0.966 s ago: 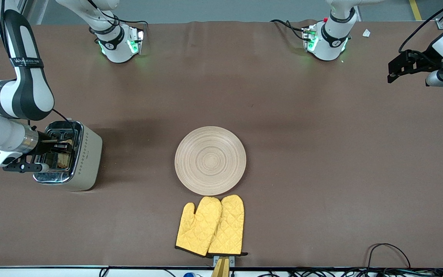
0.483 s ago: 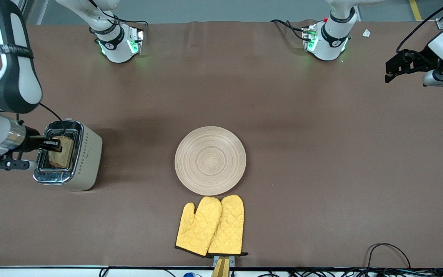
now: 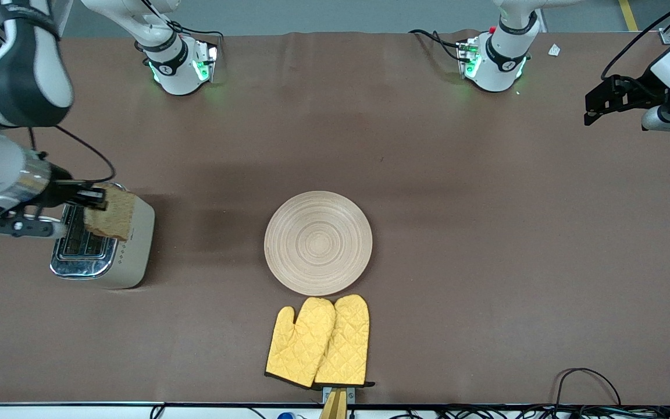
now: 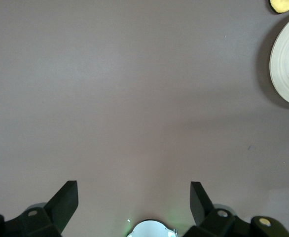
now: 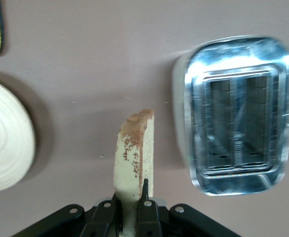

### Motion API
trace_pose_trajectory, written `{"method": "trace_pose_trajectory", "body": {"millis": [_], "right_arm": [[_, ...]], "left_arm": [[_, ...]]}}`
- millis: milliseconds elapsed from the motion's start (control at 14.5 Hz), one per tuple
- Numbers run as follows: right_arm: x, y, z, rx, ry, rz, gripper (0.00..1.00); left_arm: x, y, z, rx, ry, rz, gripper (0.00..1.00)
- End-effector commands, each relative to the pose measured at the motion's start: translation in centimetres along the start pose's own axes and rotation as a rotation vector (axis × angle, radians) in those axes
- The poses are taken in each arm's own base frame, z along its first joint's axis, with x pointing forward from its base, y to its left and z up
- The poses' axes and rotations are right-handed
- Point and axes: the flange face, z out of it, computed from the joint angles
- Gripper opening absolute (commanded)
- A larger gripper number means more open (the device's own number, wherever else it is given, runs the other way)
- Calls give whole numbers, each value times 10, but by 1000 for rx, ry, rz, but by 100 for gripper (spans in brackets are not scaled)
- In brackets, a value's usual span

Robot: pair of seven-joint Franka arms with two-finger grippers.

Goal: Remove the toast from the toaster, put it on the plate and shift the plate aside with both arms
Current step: 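Carry the toast with the right gripper over the wooden plate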

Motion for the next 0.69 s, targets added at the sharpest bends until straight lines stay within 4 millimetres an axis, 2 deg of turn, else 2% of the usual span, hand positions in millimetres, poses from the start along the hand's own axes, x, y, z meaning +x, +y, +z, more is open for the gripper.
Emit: {"method": "trace_pose_trajectory", "body": {"millis": [0, 207, 345, 552, 621], "right_arm": [[-1, -49, 29, 49, -24, 32, 0], [3, -69, 75, 303, -81, 135, 0], [-5, -105, 92, 456, -117, 181, 0], [-6, -135, 105, 589, -139, 214, 0], [-13, -150, 114, 611, -124, 187, 0]], "left_arm": [[2, -2, -5, -16, -1, 7, 100], [2, -2, -5, -17, -1, 7, 100], [2, -2, -5, -17, -1, 7, 100], [2, -3, -5, -17, -1, 6, 100], [2, -4, -5, -17, -1, 4, 100]]}}
